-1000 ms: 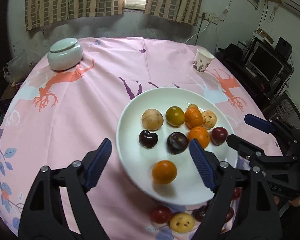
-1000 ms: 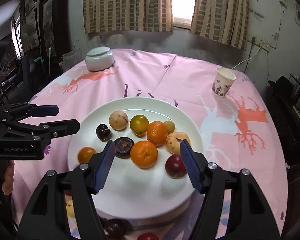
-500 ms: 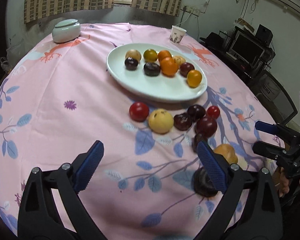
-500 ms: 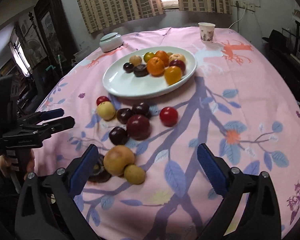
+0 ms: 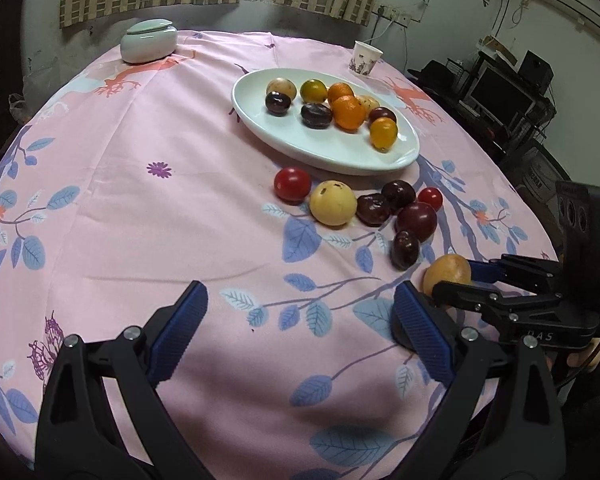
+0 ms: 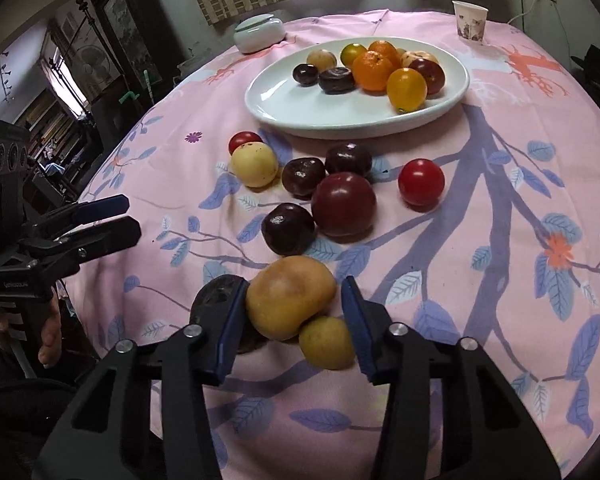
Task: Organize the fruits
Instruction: 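Grasp a brown pear with the right tool while the left grasps a dark purple fruit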
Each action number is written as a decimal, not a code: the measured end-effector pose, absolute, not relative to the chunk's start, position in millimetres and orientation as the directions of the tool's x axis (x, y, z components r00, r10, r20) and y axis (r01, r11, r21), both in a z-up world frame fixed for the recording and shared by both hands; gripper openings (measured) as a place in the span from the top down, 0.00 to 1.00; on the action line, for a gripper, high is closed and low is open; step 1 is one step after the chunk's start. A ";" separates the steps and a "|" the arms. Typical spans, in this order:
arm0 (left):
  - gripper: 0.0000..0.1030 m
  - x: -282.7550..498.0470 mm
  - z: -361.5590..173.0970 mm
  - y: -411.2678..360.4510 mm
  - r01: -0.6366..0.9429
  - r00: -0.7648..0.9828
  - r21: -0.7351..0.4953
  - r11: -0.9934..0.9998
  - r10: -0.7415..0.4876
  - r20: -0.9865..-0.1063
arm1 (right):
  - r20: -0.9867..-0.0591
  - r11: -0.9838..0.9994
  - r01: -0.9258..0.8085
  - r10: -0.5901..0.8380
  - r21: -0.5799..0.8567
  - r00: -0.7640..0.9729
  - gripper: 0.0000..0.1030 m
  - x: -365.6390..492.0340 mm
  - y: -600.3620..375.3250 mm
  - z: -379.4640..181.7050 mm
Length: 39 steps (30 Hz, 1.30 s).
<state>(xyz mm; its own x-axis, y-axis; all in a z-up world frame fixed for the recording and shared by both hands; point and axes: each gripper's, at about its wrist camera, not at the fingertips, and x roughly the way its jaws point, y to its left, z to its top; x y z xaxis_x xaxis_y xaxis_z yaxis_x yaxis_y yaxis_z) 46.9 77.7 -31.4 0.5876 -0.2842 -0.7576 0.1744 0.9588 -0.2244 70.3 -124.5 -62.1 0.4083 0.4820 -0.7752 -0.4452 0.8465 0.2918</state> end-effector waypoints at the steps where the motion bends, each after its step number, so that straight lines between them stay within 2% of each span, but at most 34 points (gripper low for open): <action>1: 0.07 46.0 -32.0 73.8 0.184 0.581 -0.219 0.958 -0.286 -0.762 | -0.774 0.850 -0.438 0.481 0.295 0.413 0.57 69.9 -125.7 -60.0; 5: 0.07 40.0 -31.8 55.9 0.235 0.566 -0.192 0.953 -0.294 -0.770 | -0.759 0.898 -0.362 0.414 0.250 0.502 0.57 66.6 -144.7 -42.7; 9: 0.07 37.1 -34.2 32.2 0.291 0.541 -0.171 0.941 -0.309 -0.782 | -0.766 0.957 -0.249 0.270 0.148 0.583 0.57 62.7 -164.6 -32.9; 15: 0.07 38.0 -44.8 1.8 0.344 0.504 -0.129 0.930 -0.299 -0.810 | -0.763 0.939 -0.269 0.334 0.216 0.553 0.57 57.3 -175.8 -37.6; 29: 0.08 36.8 -56.4 -16.9 0.318 0.528 -0.092 0.944 -0.257 -0.809 | -0.755 0.940 -0.269 0.329 0.208 0.567 0.57 53.9 -179.8 -33.5; 30: 0.11 37.3 -57.4 -17.0 0.314 0.528 -0.096 0.944 -0.258 -0.809 | -0.752 0.944 -0.261 0.322 0.204 0.576 0.57 55.0 -182.0 -31.1; 32: 0.29 39.2 -61.9 -18.7 0.314 0.509 -0.110 0.943 -0.265 -0.819 | -0.747 0.948 -0.250 0.309 0.196 0.589 0.57 57.2 -183.1 -27.8; 33: 0.32 40.0 -65.6 -21.3 0.319 0.494 -0.113 0.941 -0.267 -0.828 | -0.746 0.949 -0.247 0.307 0.194 0.591 0.57 58.8 -183.0 -27.1; 36: 0.34 34.7 -67.6 -31.0 0.333 0.518 -0.053 0.941 -0.230 -0.824 | -0.748 0.944 -0.261 0.322 0.203 0.581 0.57 62.2 -178.3 -28.4; 37: 0.40 33.2 -67.6 -31.7 0.335 0.522 -0.049 0.941 -0.229 -0.821 | -0.749 0.941 -0.268 0.329 0.207 0.575 0.57 62.5 -175.6 -29.3; 38: 0.55 32.2 -66.4 -31.3 0.337 0.526 -0.054 0.940 -0.235 -0.817 | -0.750 0.939 -0.275 0.334 0.208 0.571 0.57 62.4 -172.9 -30.0; 39: 0.55 31.9 -64.9 -29.4 0.333 0.530 -0.062 0.941 -0.241 -0.813 | -0.750 0.937 -0.281 0.337 0.207 0.570 0.57 61.9 -170.7 -30.4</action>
